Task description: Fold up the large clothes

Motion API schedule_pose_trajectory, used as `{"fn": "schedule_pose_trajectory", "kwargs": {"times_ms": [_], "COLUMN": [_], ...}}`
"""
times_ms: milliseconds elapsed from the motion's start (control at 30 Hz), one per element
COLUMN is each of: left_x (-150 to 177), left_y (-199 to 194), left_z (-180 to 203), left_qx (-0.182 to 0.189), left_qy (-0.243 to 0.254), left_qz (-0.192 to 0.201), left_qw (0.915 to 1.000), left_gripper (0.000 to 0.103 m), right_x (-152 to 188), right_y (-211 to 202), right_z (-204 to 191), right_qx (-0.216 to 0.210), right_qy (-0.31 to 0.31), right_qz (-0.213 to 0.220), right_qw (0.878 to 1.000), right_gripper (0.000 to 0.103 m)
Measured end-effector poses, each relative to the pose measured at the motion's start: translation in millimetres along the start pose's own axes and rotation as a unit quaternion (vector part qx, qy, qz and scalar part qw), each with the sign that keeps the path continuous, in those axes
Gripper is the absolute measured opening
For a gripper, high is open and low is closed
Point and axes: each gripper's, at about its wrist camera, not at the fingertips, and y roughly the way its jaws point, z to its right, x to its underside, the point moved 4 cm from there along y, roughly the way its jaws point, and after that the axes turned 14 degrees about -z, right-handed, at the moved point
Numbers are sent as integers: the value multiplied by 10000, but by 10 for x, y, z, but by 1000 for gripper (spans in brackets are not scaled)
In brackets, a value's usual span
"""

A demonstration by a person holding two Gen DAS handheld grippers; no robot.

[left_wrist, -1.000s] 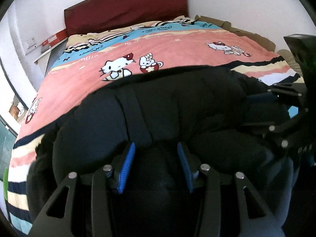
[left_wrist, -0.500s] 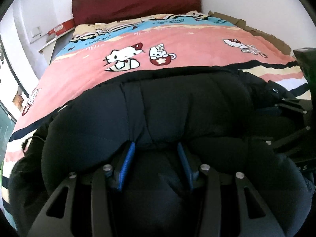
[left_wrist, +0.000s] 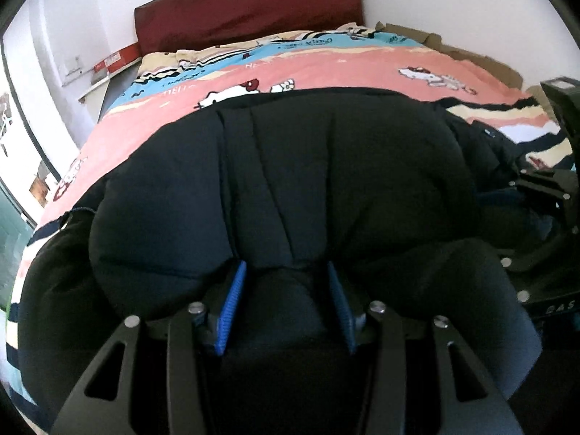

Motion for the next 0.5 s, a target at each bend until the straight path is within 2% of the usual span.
{"fn": "schedule_pose_trajectory", "kwargs": {"times_ms": [133,500], "left_x": [-22,4], "left_y": [91,206], "left_z": [15,2], "left_qx": [-32,88], "left_qy": [6,-33], "left_qz": [32,137], "left_qw": [10000,9999], "left_gripper": [44,44], "right_x": [-78,-104], "right_y": [161,338], "right_z": [46,159], "right_qx": [154,0], "right_qy": [-5,105], "right_qz": [-86,-58], "right_qw": [9998,9999], "right_gripper": [73,73]}}
